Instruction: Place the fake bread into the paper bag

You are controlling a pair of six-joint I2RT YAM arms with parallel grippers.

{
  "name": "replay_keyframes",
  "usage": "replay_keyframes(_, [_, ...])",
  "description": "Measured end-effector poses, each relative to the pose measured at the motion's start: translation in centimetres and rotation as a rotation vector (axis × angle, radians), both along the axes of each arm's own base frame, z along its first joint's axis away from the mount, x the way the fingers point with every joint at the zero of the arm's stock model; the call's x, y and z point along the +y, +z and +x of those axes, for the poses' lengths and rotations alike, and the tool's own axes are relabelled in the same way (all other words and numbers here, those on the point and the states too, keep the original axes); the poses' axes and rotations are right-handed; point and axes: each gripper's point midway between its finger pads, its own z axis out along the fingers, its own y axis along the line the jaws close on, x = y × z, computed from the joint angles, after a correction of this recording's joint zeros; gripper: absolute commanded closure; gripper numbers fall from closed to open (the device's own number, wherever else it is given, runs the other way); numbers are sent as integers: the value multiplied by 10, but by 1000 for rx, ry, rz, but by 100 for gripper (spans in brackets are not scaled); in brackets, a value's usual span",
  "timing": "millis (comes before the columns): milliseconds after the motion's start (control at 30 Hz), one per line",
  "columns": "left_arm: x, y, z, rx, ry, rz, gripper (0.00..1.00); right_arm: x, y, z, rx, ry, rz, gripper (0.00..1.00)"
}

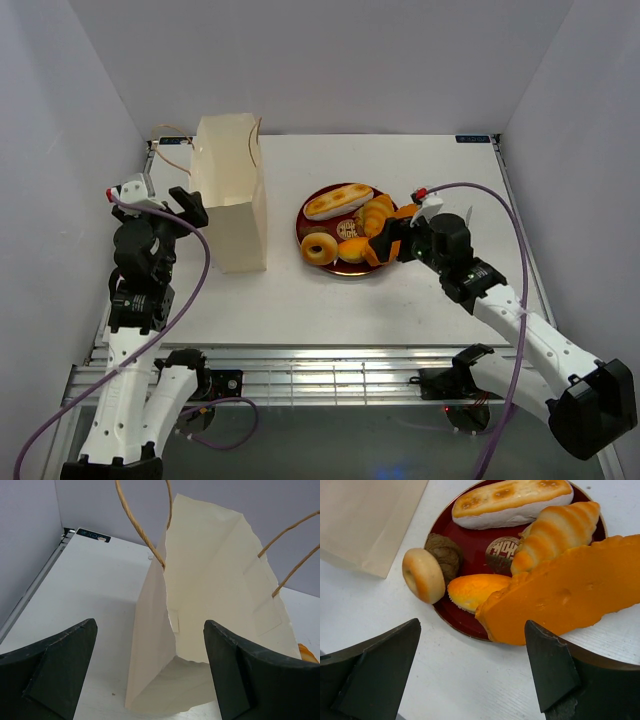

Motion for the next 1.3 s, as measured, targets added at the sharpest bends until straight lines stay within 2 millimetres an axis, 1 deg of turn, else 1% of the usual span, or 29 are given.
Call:
replay_keyframes(67, [-1,1,-1,-3,-6,-2,2,1,-2,4,3,-38,-30,10])
replay_keyframes(200, [-3,2,-2,-9,-16,-6,2,-17,-20,8,49,-188,-20,10])
replay_keyframes(333, [-6,4,-3,-15,-26,-8,2,-26,-39,5,105,-274,44,10])
replay_keyframes(400, [-7,5,-4,-18,-31,-9,2,-30,-41,7,125,-313,68,10])
replay_keyframes(467, [-9,6,-5,-21,-36,-9,2,-38,-40,11,129,-369,88,10])
replay_keyframes(533, [-10,7,-6,-25,-40,-9,2,-57,-40,17,134,-446,94,10])
replay_keyframes(667, [-12,9,-8,-33,-47,-10,2,-109,-37,26,118,-610,90,10])
replay_keyframes(733, [-13,9,-8,-35,-50,-10,2,-131,-37,27,102,-671,71,10])
replay_keyframes(800, [-13,9,-8,-35,-53,-10,2,-145,-41,26,100,-698,34,10])
replay_keyframes(867, [-14,9,-8,-35,-58,-10,2,-149,-50,24,107,-691,-15,10])
replay_keyframes(933, [-16,9,-8,-34,-65,-10,2,-151,-64,25,141,-674,-71,10])
replay_keyframes(1133, [-19,9,-8,-33,-80,-10,2,-158,-120,21,286,-632,-256,10])
replay_keyframes(1200, [-21,9,-9,-33,-84,-10,2,-161,-130,19,316,-621,-302,10])
replay_keyframes(1300, [-22,9,-9,-33,-90,-11,2,-165,-136,19,328,-618,-344,10])
